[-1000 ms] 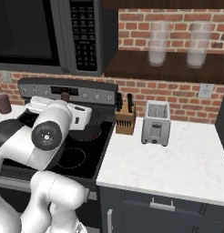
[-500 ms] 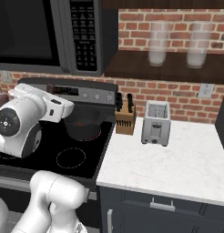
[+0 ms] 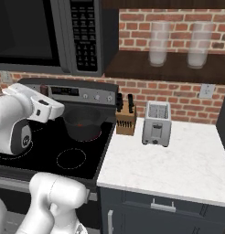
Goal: Put the bell pepper and sweet potato in the pot. Retrieve the spatula and lightly stir the vegetables in the pot.
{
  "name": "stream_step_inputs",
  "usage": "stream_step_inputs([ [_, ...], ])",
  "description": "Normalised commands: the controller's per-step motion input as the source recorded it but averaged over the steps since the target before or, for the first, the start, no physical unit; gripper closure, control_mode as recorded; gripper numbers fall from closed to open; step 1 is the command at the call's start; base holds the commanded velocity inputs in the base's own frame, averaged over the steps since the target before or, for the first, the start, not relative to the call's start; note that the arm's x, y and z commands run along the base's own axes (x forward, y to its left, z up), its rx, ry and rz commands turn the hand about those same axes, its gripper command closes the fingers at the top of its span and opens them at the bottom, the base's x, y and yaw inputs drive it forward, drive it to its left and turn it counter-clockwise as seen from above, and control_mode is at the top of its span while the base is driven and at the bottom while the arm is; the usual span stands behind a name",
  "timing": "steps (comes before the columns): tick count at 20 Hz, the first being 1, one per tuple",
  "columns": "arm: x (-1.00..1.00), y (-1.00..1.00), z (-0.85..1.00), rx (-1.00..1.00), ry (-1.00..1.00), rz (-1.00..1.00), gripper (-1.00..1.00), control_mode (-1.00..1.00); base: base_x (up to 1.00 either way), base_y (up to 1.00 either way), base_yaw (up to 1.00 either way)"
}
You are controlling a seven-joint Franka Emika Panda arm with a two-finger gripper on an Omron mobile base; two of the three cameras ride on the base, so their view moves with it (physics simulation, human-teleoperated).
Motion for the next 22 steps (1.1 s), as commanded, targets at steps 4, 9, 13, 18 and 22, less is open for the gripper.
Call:
stream_step_inputs([
  [4, 0.19, 0.07, -0.35, 0.00, 0.00, -0.05, 1.00, -1.00, 0.00, 0.00, 0.00],
  [9, 0.32, 0.02, -0.24, 0.00, -0.03, -0.04, 1.00, -1.00, 0.00, 0.00, 0.00],
  [13, 0.21, 0.04, -0.23, 0.00, -0.08, -0.02, 1.00, -1.00, 0.00, 0.00, 0.00],
  [18, 0.22, 0.04, -0.36, 0.00, -0.05, -0.02, 1.00, -1.00, 0.00, 0.00, 0.00],
  [22, 0.41, 0.00, -0.30, 0.00, 0.00, -0.03, 1.00, -1.00, 0.00, 0.00, 0.00],
])
